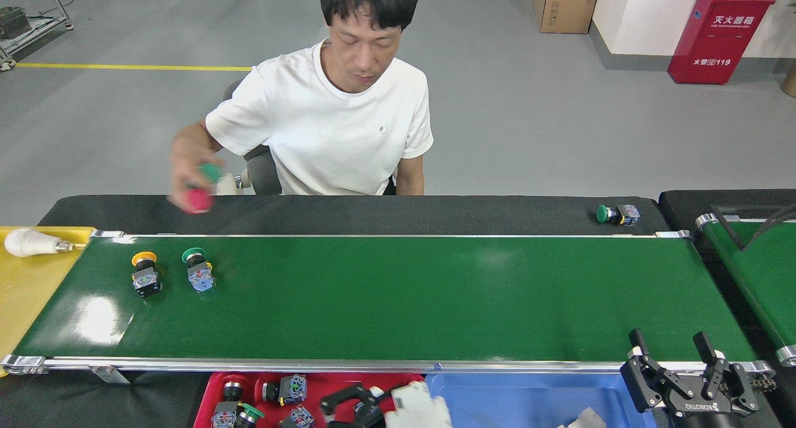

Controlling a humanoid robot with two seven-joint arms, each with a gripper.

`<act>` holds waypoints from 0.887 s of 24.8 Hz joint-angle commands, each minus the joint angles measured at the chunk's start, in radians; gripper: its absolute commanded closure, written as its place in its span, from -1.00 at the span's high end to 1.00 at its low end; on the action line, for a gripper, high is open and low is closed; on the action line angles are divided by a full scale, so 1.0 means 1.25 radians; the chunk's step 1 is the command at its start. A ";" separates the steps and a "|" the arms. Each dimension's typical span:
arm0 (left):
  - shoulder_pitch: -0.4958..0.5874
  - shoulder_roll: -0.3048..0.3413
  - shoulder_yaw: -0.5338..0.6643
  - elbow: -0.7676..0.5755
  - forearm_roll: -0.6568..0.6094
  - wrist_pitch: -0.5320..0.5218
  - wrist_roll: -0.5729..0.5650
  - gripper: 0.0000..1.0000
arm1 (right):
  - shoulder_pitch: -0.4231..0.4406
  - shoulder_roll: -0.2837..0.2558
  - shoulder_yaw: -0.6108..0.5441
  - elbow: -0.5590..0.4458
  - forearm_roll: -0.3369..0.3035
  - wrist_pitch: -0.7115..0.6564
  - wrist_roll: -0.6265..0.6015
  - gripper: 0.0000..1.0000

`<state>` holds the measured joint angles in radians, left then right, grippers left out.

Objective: Pick switch part from conveyor to tray

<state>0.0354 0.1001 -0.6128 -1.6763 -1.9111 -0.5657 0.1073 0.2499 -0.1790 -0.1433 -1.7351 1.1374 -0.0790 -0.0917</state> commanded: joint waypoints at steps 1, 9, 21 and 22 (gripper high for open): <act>-0.017 -0.026 -0.030 0.005 -0.046 -0.013 -0.021 -0.49 | -0.004 -0.003 -0.003 -0.008 0.001 -0.012 0.003 0.98; -0.003 -0.072 -0.018 0.002 -0.109 -0.009 -0.020 1.00 | -0.004 -0.003 -0.003 -0.008 0.001 -0.012 0.003 0.98; 0.042 -0.070 0.246 -0.065 0.050 -0.017 -0.020 1.00 | -0.004 -0.002 -0.003 -0.008 0.001 -0.010 0.003 0.98; 0.042 -0.070 0.302 -0.065 0.097 -0.019 -0.023 1.00 | -0.004 -0.002 -0.003 -0.008 0.001 -0.010 0.003 0.98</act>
<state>0.0913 0.0145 -0.2848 -1.7438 -1.8286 -0.5875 0.0801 0.2499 -0.1786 -0.1432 -1.7351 1.1374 -0.0935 -0.0855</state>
